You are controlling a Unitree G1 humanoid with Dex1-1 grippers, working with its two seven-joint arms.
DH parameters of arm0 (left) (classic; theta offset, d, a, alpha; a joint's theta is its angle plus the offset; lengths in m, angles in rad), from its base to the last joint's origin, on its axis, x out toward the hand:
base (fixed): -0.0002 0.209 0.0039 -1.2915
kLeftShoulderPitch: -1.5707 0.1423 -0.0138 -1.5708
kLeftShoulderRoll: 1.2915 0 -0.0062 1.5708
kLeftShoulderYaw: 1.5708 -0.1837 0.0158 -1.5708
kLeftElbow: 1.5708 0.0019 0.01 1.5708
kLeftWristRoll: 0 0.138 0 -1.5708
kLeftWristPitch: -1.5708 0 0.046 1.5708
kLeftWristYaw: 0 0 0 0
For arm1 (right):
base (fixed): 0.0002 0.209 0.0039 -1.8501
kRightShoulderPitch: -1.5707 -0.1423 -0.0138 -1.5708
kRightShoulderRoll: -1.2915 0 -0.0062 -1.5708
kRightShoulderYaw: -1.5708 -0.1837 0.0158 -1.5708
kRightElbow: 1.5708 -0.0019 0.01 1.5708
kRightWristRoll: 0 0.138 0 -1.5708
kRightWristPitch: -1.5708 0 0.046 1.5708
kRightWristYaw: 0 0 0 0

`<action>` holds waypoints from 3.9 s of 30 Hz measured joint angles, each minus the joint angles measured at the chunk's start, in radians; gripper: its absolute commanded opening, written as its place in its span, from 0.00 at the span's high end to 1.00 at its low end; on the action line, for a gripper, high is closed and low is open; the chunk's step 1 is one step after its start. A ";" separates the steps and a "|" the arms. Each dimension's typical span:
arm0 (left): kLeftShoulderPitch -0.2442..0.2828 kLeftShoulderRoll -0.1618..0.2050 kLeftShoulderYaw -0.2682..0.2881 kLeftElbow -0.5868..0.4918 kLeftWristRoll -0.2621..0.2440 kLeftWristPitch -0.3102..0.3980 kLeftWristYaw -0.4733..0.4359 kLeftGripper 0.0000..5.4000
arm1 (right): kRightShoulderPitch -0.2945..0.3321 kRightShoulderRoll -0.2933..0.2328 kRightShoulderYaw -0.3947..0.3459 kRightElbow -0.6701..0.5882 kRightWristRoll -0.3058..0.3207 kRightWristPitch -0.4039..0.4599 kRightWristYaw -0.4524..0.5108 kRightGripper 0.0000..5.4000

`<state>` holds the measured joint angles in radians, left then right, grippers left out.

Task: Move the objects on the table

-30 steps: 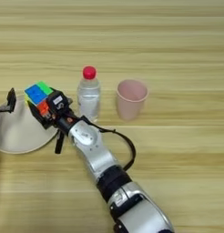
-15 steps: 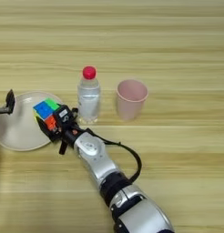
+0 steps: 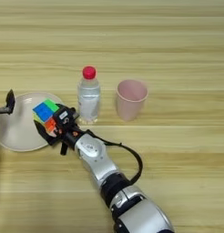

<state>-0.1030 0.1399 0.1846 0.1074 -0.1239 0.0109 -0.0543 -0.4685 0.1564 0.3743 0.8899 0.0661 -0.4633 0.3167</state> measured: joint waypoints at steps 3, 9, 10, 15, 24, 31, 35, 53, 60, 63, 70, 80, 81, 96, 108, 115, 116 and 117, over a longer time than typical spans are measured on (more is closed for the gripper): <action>0.000 0.000 0.000 0.000 0.000 0.000 0.000 0.00 | 0.000 0.000 0.012 -0.051 0.000 0.000 0.006 0.01; 0.000 -0.003 -0.003 0.000 0.001 -0.006 0.002 0.00 | 0.003 0.000 0.045 -0.214 -0.007 0.003 -0.006 0.01; 0.000 -0.004 -0.003 0.000 0.002 -0.008 0.003 0.00 | 0.011 0.000 0.059 -0.269 -0.008 0.021 -0.009 0.01; 0.000 -0.007 -0.004 0.000 0.004 -0.016 0.006 0.00 | 0.022 -0.010 0.103 -0.429 -0.005 0.068 -0.012 0.01; -0.001 -0.011 -0.014 0.001 0.005 -0.018 0.008 0.00 | 0.255 -0.119 0.170 -0.810 -0.042 0.168 -0.100 0.01; -0.003 -0.014 -0.023 0.014 0.006 -0.019 0.009 0.00 | 0.439 -0.143 0.183 -1.049 -0.047 0.259 -0.135 0.01; -0.004 -0.021 -0.030 0.019 0.007 -0.020 0.010 0.00 | 0.584 -0.190 0.143 -1.095 -0.042 0.258 -0.135 0.01; -0.011 -0.024 -0.012 0.031 0.000 -0.062 -0.003 0.00 | 0.810 -0.267 -0.156 -1.103 -0.057 0.170 -0.220 0.01; -0.011 -0.015 0.001 0.031 -0.002 -0.065 -0.015 0.00 | 0.812 -0.289 -0.272 -1.042 -0.030 0.138 -0.218 0.01; -0.011 -0.012 0.000 0.031 -0.004 -0.084 -0.038 0.00 | 0.810 -0.289 -0.302 -1.029 -0.023 0.128 -0.218 0.01; 0.018 -0.011 -0.021 -0.019 -0.026 -0.093 -0.103 0.00 | 0.796 -0.287 -0.393 -1.000 0.027 0.127 -0.220 0.01; 0.095 0.001 -0.093 -0.112 -0.037 -0.084 -0.195 0.00 | 0.789 -0.280 -0.402 -0.970 0.034 0.127 -0.203 0.01; 0.104 0.005 -0.101 -0.124 -0.039 -0.084 -0.212 0.00 | 0.789 -0.279 -0.403 -0.969 0.034 0.127 -0.201 0.01; 0.169 0.032 -0.181 -0.134 -0.038 -0.109 -0.343 0.00 | 0.785 -0.274 -0.426 -0.942 0.039 0.125 -0.194 0.01; 0.167 0.035 -0.198 -0.070 -0.039 -0.136 -0.383 0.00 | 0.785 -0.264 -0.428 -0.942 0.055 0.124 -0.178 0.01; 0.162 0.035 -0.203 -0.030 -0.039 -0.148 -0.399 0.00 | 0.785 -0.262 -0.428 -0.942 0.055 0.124 -0.177 0.01; 0.161 0.034 -0.203 -0.026 -0.039 -0.148 -0.399 0.00 | 0.785 -0.262 -0.428 -0.942 0.055 0.124 -0.176 0.01; 0.161 0.031 -0.203 -0.023 -0.040 -0.148 -0.400 0.00 | 0.785 -0.261 -0.428 -0.942 0.055 0.124 -0.176 0.01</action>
<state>0.0583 0.1712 -0.0181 0.0844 -0.1636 -0.1373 -0.4544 0.3167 -0.1051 -0.0538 -0.0519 0.1206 -0.3390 0.1406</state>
